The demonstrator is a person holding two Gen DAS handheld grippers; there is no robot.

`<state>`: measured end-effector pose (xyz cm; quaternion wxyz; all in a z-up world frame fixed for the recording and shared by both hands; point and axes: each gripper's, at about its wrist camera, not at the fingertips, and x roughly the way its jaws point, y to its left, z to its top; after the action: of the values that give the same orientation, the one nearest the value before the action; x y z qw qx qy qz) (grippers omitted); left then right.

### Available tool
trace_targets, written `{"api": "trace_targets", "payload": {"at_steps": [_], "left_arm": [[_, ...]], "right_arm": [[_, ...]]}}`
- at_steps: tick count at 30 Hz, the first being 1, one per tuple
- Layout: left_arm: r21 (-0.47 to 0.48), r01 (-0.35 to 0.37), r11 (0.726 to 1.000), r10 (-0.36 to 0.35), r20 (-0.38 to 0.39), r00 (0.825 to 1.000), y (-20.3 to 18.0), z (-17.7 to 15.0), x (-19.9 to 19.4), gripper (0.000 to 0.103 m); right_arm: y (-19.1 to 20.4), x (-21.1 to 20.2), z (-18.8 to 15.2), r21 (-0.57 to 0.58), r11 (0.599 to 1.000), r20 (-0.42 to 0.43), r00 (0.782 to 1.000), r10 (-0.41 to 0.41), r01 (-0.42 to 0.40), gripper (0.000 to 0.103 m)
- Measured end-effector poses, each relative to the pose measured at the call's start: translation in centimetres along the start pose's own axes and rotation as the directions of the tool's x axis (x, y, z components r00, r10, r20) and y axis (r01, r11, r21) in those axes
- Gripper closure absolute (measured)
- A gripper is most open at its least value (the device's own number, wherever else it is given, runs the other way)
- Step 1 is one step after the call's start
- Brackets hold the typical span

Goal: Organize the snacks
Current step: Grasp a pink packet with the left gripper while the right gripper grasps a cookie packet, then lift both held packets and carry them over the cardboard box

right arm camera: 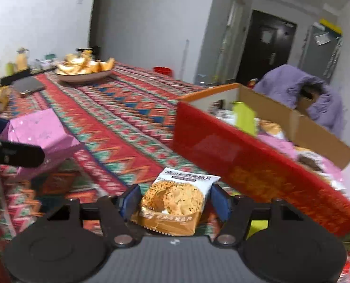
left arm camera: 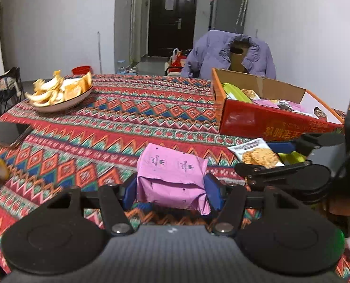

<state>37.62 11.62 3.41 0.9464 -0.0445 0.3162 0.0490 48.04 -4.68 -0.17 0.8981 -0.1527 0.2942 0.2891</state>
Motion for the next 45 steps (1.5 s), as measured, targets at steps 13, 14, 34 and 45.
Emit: {"api": "trace_targets", "payload": {"at_steps": [13, 14, 34, 45], "left_arm": [[-0.006, -0.02, 1.0, 0.02, 0.034, 0.999, -0.2, -1.3, -4.5, 0.042], [-0.005, -0.015, 1.0, 0.015, 0.039, 0.999, -0.4, -1.4, -5.0, 0.043], [0.099, 0.174, 0.98, -0.178, 0.035, 0.983, -9.6, -7.1, -13.5, 0.042], [0.124, 0.204, 0.971, -0.21, 0.035, 0.977, -12.6, -4.7, -12.1, 0.042]], "right_arm": [[0.4, -2.9, -0.8, 0.163, 0.985, -0.017, 0.998, 0.055, -0.052, 0.056], [0.8, -4.1, -1.0, 0.149, 0.988, -0.009, 0.999, 0.044, -0.042, 0.056], [0.8, -27.8, -14.3, 0.301, 0.943, 0.057, 0.985, -0.163, 0.139, 0.056], [-2.3, -28.1, -14.0, 0.319, 0.937, 0.089, 0.98, -0.179, 0.142, 0.056]]}}
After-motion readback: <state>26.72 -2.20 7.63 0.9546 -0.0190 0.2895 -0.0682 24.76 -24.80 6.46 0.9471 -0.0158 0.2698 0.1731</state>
